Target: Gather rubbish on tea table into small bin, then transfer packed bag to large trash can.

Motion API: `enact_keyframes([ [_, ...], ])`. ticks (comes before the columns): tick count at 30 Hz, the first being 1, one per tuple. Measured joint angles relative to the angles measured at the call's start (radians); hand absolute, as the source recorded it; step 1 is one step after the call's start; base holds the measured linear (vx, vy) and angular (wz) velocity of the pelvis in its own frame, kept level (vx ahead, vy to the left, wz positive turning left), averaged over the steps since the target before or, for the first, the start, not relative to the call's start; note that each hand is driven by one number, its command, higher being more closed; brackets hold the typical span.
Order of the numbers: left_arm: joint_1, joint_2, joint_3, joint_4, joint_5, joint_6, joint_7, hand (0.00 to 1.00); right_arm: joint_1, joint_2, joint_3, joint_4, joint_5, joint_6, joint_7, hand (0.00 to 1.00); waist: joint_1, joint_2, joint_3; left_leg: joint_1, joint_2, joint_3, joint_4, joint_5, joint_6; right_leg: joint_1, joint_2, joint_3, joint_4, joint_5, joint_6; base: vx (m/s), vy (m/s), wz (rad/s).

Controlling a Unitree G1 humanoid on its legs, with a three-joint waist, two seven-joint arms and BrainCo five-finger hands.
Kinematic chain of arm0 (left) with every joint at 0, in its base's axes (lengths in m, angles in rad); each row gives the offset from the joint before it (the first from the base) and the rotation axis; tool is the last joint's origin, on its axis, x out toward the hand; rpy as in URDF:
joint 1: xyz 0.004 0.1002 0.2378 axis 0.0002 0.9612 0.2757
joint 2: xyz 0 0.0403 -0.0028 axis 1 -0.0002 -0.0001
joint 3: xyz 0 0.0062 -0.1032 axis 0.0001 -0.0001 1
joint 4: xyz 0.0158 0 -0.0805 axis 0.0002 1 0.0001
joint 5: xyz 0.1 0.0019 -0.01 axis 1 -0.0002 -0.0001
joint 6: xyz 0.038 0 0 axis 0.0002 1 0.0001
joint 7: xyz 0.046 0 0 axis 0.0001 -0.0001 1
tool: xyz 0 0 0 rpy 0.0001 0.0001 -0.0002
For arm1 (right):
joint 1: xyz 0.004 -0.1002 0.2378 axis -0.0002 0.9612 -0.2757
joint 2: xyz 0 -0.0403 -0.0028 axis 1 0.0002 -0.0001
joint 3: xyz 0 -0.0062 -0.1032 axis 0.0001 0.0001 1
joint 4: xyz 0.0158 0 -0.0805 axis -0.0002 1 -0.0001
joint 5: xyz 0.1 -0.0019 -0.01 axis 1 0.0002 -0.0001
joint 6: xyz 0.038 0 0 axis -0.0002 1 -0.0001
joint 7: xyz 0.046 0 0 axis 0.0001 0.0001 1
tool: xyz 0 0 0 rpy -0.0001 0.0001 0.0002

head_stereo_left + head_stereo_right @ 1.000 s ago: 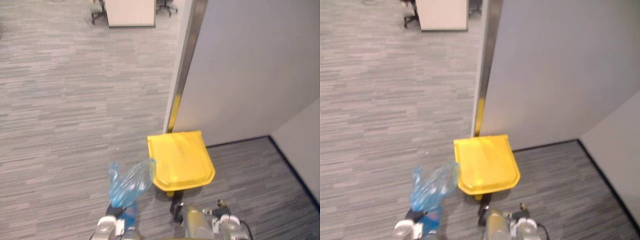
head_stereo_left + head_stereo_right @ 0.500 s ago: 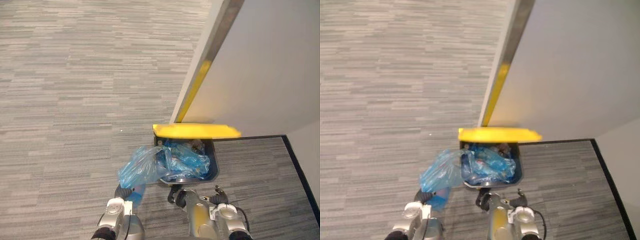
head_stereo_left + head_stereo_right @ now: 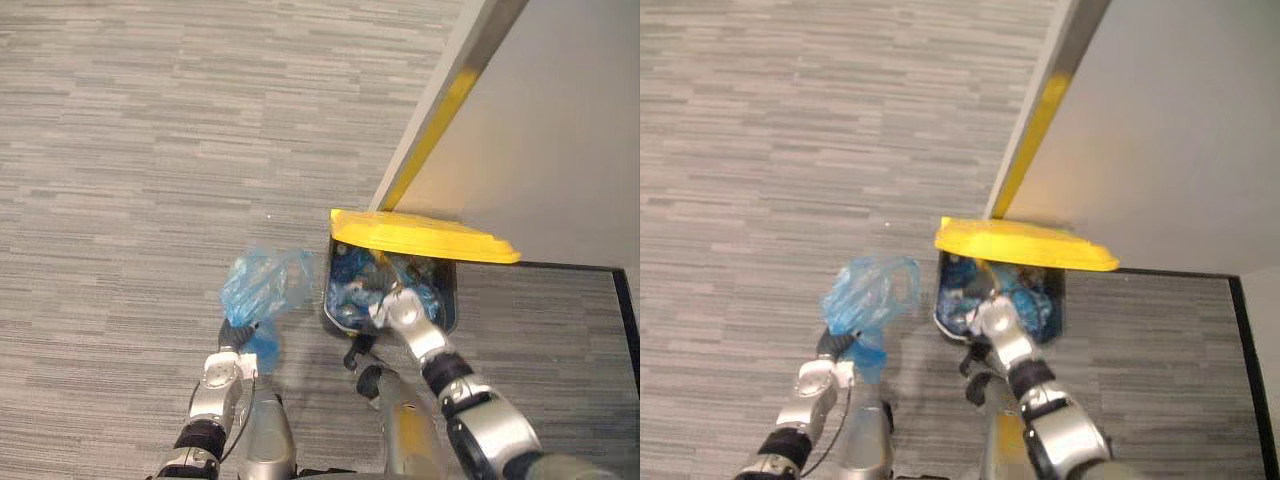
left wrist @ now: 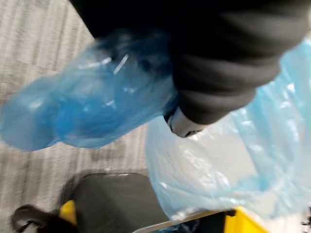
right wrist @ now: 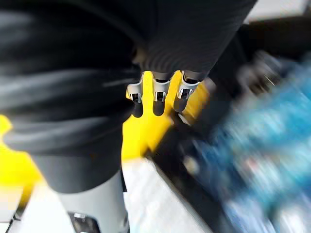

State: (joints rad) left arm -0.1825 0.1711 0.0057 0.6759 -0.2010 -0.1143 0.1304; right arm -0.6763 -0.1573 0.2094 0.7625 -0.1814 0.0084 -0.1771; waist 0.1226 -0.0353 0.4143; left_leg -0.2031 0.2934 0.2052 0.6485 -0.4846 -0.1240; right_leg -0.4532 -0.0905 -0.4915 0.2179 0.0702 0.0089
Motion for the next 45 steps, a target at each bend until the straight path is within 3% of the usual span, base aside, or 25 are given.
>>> enact_keyframes([
  [5, 0.005, 0.015, -0.052, -0.072, -0.039, -0.008, -0.007, 1.00, -0.140, -0.086, -0.022, 0.056, 0.066, 0.004, -0.023, 0.00, 0.000, -0.004, 0.029, -0.006, 0.010, -0.003, -0.002, 0.006, -0.010, -0.007, 0.025, 0.001, -0.004, 0.013, -0.007, 0.00, -0.015, -0.07],
  [13, 0.038, 0.066, -0.156, -0.281, -0.118, -0.031, -0.058, 1.00, -0.312, -0.201, -0.034, 0.095, 0.128, 0.010, -0.033, 0.00, -0.003, -0.023, 0.056, -0.002, -0.005, 0.001, 0.003, 0.012, -0.024, -0.017, 0.013, 0.024, 0.019, 0.017, -0.007, -0.02, 0.018, -0.03],
  [23, 0.056, 0.088, -0.263, -0.500, -0.190, -0.037, -0.101, 1.00, -0.326, -0.242, -0.033, 0.118, 0.152, 0.014, -0.020, 0.00, -0.005, -0.024, 0.058, -0.006, 0.009, -0.006, 0.034, -0.006, -0.024, -0.016, 0.015, 0.031, 0.030, 0.022, -0.003, -0.04, 0.006, -0.02],
  [27, 0.025, 0.081, -0.393, -0.640, -0.203, -0.040, -0.117, 1.00, -0.327, -0.246, -0.028, 0.119, 0.152, 0.016, -0.014, 0.00, -0.009, -0.024, 0.058, -0.006, 0.010, -0.008, 0.036, -0.006, -0.025, -0.014, 0.015, 0.032, 0.032, 0.022, -0.003, -0.03, 0.003, 0.01],
  [31, -0.068, 0.021, -0.497, -0.726, -0.202, -0.074, -0.115, 1.00, -0.348, -0.246, -0.018, 0.130, 0.152, 0.021, -0.002, 0.00, -0.016, -0.023, 0.058, -0.003, 0.019, -0.013, 0.054, -0.009, -0.025, -0.004, 0.020, 0.032, 0.031, 0.026, 0.003, -0.03, 0.003, 0.00],
  [40, -0.134, -0.003, -0.573, -0.732, -0.161, -0.084, -0.079, 1.00, -0.417, -0.250, -0.004, 0.125, 0.162, 0.013, -0.001, 0.00, -0.022, -0.023, 0.058, -0.011, 0.029, 0.000, 0.068, -0.014, -0.026, -0.001, 0.048, 0.055, -0.020, 0.070, 0.053, -0.06, -0.009, -0.09],
  [45, -0.278, -0.034, -0.580, -0.590, -0.102, -0.078, -0.053, 1.00, -0.416, -0.274, -0.004, 0.107, 0.162, -0.002, -0.001, 0.00, -0.045, -0.028, 0.059, -0.078, 0.036, -0.042, 0.093, -0.013, -0.025, 0.001, 0.108, 0.086, -0.122, 0.068, 0.056, -0.05, -0.061, 0.06],
])
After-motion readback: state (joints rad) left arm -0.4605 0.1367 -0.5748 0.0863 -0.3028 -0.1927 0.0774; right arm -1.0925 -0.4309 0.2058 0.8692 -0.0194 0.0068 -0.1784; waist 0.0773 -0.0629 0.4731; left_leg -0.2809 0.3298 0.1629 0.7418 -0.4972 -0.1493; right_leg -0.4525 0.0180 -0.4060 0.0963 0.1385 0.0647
